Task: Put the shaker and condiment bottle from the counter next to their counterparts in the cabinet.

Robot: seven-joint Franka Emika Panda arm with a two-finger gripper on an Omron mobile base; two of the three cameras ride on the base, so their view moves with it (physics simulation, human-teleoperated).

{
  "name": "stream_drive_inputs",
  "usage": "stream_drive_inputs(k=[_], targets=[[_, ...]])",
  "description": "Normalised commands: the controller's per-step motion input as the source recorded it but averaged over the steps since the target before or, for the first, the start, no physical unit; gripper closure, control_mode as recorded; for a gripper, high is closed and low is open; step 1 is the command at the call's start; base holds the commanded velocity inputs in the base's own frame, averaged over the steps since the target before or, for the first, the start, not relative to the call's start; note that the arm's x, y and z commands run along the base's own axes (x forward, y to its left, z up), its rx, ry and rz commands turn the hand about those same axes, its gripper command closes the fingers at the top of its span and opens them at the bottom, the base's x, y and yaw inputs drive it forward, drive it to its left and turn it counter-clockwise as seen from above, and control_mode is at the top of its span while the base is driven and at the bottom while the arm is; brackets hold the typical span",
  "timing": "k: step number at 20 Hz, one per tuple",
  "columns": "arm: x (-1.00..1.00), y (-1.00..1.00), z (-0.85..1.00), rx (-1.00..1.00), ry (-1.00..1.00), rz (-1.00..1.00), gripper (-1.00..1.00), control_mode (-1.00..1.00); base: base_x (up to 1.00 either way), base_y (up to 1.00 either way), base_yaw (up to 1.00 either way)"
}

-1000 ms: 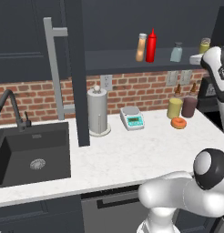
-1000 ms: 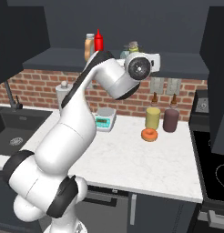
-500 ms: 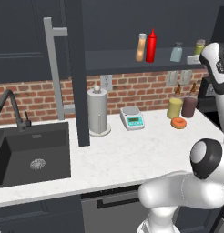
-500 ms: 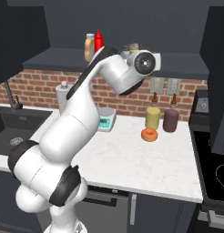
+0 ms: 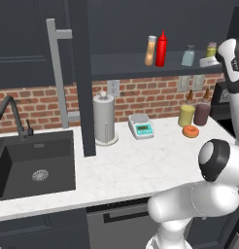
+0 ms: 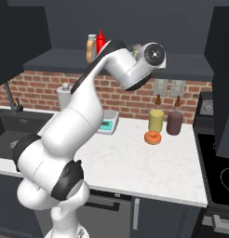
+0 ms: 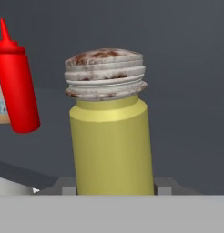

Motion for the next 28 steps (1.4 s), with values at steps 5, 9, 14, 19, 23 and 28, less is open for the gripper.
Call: stream_drive_inputs(k=[5, 9, 14, 19, 23, 28], targets=[[0.0, 0.0, -0.03, 0.0, 0.0, 0.02, 1.0, -1.0, 0.0, 0.0, 0.0], [0.0, 0.0, -0.12, 0.0, 0.0, 0.0, 1.0, -1.0, 0.0, 0.0, 0.0], [0.0, 0.01, -0.17, 0.01, 0.0, 0.0, 1.0, -1.0, 0.0, 0.0, 0.0], [0.09, 0.0, -0.15, 0.02, 0.0, 0.0, 1.0, -1.0, 0.0, 0.0, 0.0], [0.24, 0.0, -0.06, 0.04, 0.0, 0.0, 1.0, -1.0, 0.0, 0.0, 0.0], [0.21, 0.0, -0.1, 0.03, 0.0, 0.0, 1.0, -1.0, 0.0, 0.0, 0.0]])
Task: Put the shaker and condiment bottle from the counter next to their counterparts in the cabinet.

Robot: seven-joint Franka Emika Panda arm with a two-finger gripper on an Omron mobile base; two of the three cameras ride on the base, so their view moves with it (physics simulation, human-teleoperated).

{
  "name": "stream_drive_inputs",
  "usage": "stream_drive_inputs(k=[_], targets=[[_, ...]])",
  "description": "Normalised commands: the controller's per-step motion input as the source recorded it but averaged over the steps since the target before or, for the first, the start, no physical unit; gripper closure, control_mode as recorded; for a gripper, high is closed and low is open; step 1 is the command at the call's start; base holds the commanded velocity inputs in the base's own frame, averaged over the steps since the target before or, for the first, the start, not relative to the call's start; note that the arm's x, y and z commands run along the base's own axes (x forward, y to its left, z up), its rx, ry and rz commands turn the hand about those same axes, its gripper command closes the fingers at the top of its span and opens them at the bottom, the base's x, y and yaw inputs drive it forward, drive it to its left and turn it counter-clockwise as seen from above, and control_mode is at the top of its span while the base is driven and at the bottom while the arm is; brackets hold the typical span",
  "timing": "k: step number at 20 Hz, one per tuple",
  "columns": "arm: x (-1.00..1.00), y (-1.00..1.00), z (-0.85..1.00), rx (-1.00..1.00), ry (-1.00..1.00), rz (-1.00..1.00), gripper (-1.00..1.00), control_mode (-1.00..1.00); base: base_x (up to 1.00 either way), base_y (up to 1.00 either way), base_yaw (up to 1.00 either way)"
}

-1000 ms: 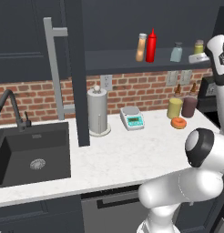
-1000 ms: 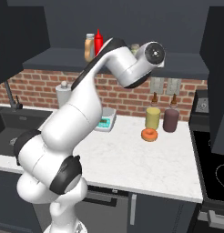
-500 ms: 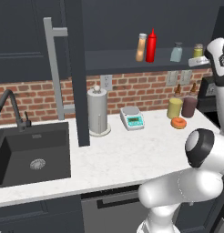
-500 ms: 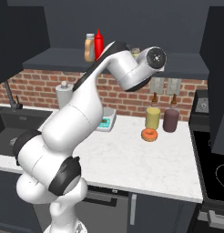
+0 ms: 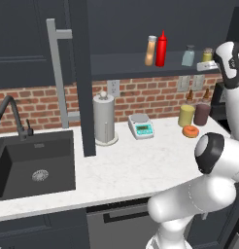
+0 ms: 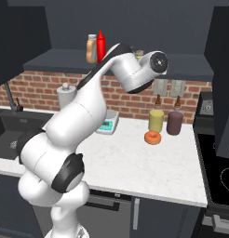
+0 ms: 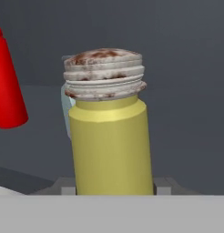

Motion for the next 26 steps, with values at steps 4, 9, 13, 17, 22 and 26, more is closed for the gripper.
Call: stream_drive_inputs(k=[4, 9, 13, 17, 22, 26], targets=[[0.13, 0.0, -0.08, 0.02, 0.0, 0.03, 1.0, -1.0, 0.0, 0.0, 0.0], [0.1, 0.0, -0.09, 0.01, 0.0, 0.05, 1.0, -1.0, 0.0, 0.0, 0.0], [0.06, 0.0, -0.19, 0.0, 0.0, 0.05, 1.0, -1.0, 0.0, 0.0, 0.0], [0.13, 0.0, -0.18, 0.0, 0.0, 0.04, 1.0, -1.0, 0.0, 0.0, 0.0], [0.17, 0.01, -0.16, 0.0, 0.0, 0.04, 1.0, -1.0, 0.0, 0.0, 0.0], [0.3, 0.08, -0.14, 0.0, 0.0, 0.05, 1.0, -1.0, 0.0, 0.0, 0.0]])
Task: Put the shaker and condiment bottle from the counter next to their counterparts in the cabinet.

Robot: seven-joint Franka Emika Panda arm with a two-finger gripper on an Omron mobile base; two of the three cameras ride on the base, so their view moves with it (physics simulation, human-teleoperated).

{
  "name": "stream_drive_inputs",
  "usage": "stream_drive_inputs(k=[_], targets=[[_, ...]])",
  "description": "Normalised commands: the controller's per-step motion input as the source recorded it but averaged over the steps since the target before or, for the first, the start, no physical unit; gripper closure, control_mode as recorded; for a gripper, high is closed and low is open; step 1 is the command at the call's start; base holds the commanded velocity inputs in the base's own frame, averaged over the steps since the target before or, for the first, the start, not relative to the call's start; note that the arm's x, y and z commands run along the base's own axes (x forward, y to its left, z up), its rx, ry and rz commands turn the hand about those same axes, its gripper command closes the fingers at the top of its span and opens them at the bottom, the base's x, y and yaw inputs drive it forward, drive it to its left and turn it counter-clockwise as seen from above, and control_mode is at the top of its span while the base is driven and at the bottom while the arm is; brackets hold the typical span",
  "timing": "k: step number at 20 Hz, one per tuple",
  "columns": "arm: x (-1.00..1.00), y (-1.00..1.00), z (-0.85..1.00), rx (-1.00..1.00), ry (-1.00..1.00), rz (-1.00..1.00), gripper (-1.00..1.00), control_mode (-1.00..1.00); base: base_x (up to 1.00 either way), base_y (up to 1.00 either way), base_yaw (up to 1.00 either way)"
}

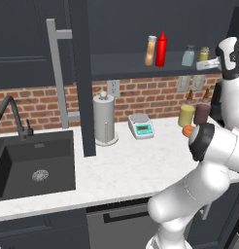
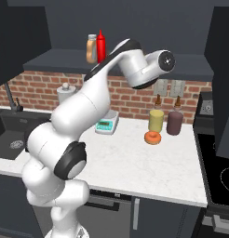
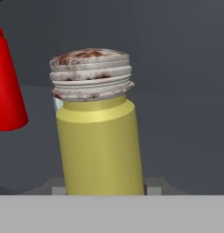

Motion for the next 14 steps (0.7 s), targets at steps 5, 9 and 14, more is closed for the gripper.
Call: stream_drive_inputs(k=[5, 9, 14], targets=[[0.37, 0.11, -0.15, 0.0, 0.0, 0.05, 1.0, -1.0, 0.0, 0.0, 0.0], [0.3, 0.03, -0.14, 0.0, 0.0, 0.05, 1.0, -1.0, 0.0, 0.0, 0.0], [0.19, 0.0, -0.13, 0.0, 0.0, 0.05, -1.0, -1.0, 0.0, 0.0, 0.0]])
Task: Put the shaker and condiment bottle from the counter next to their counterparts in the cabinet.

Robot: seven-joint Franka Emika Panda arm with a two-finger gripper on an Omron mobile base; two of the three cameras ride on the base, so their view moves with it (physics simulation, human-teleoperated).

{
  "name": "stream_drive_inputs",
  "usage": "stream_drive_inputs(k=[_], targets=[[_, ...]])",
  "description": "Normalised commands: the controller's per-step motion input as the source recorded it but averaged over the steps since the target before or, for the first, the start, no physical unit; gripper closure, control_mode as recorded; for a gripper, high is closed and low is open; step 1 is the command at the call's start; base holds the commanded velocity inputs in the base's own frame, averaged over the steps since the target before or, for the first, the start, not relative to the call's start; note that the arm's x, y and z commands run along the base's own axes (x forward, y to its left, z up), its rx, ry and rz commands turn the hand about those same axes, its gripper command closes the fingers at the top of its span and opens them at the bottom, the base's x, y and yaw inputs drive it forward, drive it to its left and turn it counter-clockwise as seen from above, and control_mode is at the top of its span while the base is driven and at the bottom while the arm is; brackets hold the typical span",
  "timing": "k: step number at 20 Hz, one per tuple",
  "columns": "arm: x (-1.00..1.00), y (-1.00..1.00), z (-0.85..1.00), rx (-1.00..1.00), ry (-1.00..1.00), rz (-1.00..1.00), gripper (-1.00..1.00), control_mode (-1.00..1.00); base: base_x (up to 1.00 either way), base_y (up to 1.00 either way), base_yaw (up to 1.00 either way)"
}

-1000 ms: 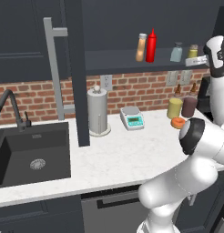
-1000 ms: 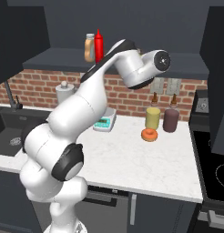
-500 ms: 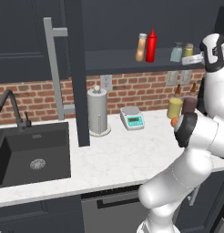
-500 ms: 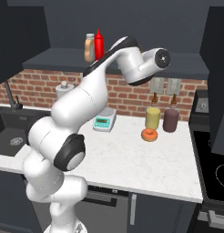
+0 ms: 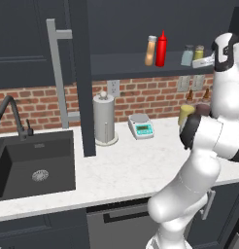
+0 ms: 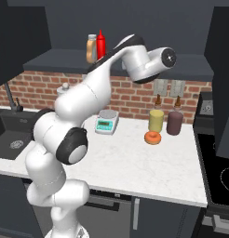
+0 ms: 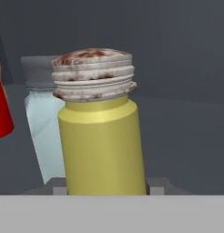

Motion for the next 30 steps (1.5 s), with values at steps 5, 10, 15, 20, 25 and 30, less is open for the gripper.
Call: stream_drive_inputs(k=[5, 10, 15, 20, 25, 30], targets=[[0.05, 0.0, -0.12, 0.0, 0.0, 0.06, -1.0, -1.0, 0.0, 0.0, 0.0], [-0.03, 0.0, -0.04, 0.0, 0.0, 0.07, -1.0, -1.0, 0.0, 0.0, 0.0], [-0.46, -0.09, 0.05, 0.0, -0.01, 0.06, -1.0, -1.0, 0.0, 0.0, 0.0], [-0.67, -0.19, 0.14, 0.0, -0.07, 0.01, -1.0, -1.0, 0.0, 0.0, 0.0], [-0.96, -0.01, 0.21, 0.02, -0.14, -0.02, -1.0, -1.0, 0.0, 0.0, 0.0], [-1.0, 0.0, 0.23, 0.0, -0.02, -0.17, -1.0, -1.0, 0.0, 0.0, 0.0]])
